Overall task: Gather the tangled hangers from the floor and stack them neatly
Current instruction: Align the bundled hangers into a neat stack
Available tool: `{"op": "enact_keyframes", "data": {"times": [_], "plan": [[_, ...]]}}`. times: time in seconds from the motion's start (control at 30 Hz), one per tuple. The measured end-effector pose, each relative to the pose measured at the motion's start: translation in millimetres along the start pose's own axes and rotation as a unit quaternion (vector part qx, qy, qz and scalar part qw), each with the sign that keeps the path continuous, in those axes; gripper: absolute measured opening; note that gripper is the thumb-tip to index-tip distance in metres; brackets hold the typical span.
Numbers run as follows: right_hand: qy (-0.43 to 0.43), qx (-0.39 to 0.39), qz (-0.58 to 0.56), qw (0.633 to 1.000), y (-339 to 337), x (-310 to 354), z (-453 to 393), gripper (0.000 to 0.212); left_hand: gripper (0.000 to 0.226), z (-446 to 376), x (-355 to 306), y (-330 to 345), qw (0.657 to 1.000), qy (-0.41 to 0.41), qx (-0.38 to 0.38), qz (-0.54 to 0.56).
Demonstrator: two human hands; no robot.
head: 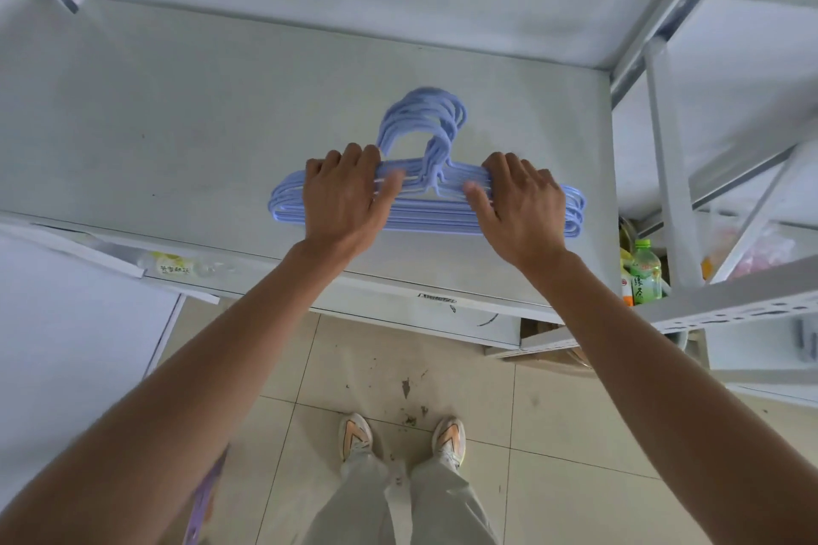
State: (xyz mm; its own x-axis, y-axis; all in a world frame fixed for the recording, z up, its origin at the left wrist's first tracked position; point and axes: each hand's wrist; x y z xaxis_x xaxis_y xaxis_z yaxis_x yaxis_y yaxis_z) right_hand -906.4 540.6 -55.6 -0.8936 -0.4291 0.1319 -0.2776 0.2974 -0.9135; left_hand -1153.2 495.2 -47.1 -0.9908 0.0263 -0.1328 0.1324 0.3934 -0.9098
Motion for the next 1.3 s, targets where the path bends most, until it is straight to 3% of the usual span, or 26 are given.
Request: {"op": "enact_keyframes", "data": {"times": [0.13, 0.23, 0.33, 0.53, 0.83, 0.97, 1.07, 1.3], "plan": [[-0.122, 0.021, 0.019, 0.992, -8.0, -20.3, 16.4, 0.068, 0.072, 19.0, 32.3, -3.0, 0.987, 0.157, 0.021, 0.028], [-0.145, 0.017, 0.02, 0.989, -6.3, -23.9, 21.2, 0.073, 0.069, 24.0, 39.0, -4.7, 0.98, 0.192, -0.005, 0.044], [-0.133, -0.01, 0.028, 0.991, -5.6, -22.8, 12.3, 0.071, 0.074, 15.1, 37.1, -3.6, 0.984, 0.17, -0.044, 0.019], [-0.062, -0.031, 0.004, 0.998, -2.6, -15.6, -7.3, 0.07, 0.075, -5.1, 21.5, 1.2, 0.998, 0.055, -0.025, 0.002], [-0.038, 0.019, -0.026, 0.999, -1.7, -12.6, -19.3, 0.07, 0.08, -13.6, 5.2, 2.6, 0.999, -0.027, -0.017, -0.008], [-0.028, 0.004, -0.015, 0.999, 0.7, -11.8, -13.5, 0.073, 0.073, -7.2, 0.3, 5.9, 0.998, -0.053, -0.037, -0.011], [-0.023, -0.013, -0.006, 1.0, 3.0, -10.7, -11.2, 0.072, 0.069, -3.5, 0.4, 6.3, 0.998, -0.046, -0.037, -0.001], [-0.024, -0.008, 0.019, 0.999, -0.1, -11.0, -9.2, 0.072, 0.069, -9.6, 30.8, -1.4, 0.995, 0.09, 0.044, -0.017]]}}
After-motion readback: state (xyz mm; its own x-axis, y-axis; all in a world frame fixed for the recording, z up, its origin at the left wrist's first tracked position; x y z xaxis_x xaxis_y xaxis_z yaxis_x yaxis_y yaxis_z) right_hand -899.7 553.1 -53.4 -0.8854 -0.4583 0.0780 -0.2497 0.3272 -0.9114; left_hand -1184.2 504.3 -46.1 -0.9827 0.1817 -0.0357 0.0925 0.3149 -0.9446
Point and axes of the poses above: each hand's wrist, its own z-axis away from the middle knuckle, its own y-axis out of the palm, x = y × z
